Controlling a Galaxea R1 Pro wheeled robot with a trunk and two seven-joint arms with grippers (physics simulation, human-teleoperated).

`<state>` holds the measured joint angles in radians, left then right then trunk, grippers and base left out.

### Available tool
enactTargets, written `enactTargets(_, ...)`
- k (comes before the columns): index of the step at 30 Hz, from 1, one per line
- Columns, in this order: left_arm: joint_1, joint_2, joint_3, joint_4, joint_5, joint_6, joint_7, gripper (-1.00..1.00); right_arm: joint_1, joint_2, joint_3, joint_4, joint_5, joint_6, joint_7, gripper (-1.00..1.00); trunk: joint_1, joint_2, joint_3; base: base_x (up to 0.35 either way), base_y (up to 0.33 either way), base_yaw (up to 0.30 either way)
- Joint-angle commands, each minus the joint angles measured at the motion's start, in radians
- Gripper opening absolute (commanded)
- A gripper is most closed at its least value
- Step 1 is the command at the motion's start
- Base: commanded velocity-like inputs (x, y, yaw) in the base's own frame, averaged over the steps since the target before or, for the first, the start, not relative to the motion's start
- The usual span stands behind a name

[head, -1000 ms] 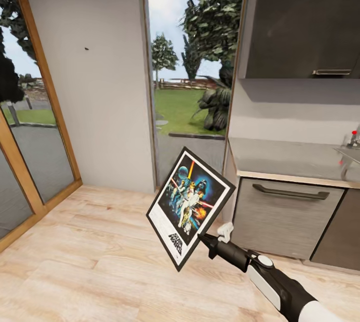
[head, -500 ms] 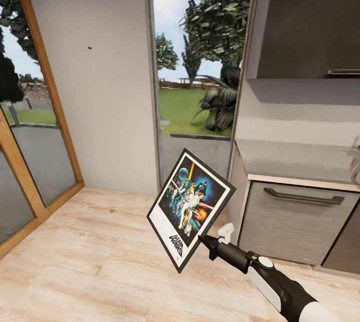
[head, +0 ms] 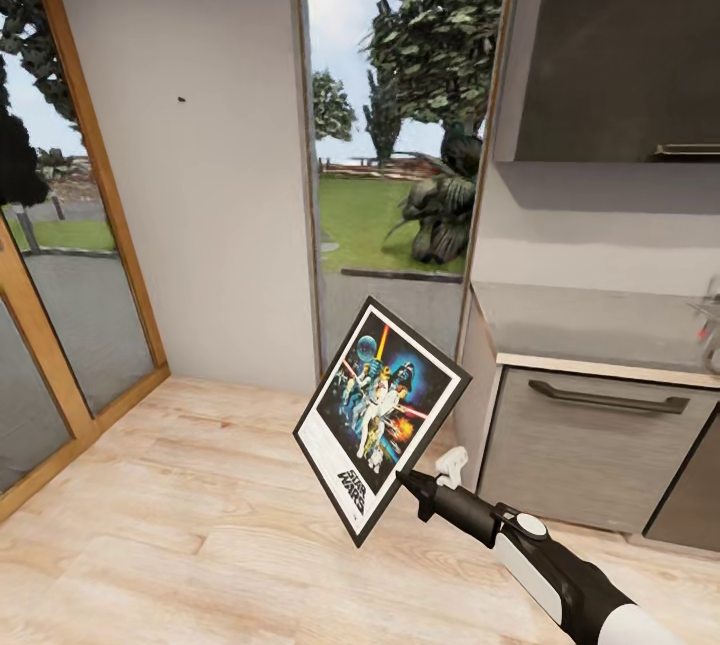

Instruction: Pick up the poster from the kitchen countertop and hang it on one of the wall nails in the kitchen.

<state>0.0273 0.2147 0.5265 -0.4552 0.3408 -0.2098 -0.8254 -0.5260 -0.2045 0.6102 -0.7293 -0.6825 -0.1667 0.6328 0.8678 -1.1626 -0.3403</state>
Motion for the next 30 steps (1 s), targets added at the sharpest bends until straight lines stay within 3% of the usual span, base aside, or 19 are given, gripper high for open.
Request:
enactTargets(1, 0.0, 0.0, 0.0, 0.0, 0.004, -0.001, -0.003, 1.0, -0.002, -0.001, 0.006, 0.001, -0.009, -0.005, 0.002, -1.0, -0.004, 0.007, 0.002, 0.0, 0.0, 0.0)
enactTargets(30, 0.0, 0.0, 0.001, 0.004, 0.003, 0.0, 0.0, 1.0, -0.002, -0.001, 0.006, -0.002, -0.011, -0.005, 0.002, -1.0, -0.115, 0.21, 0.093, 0.0, 0.0, 0.0)
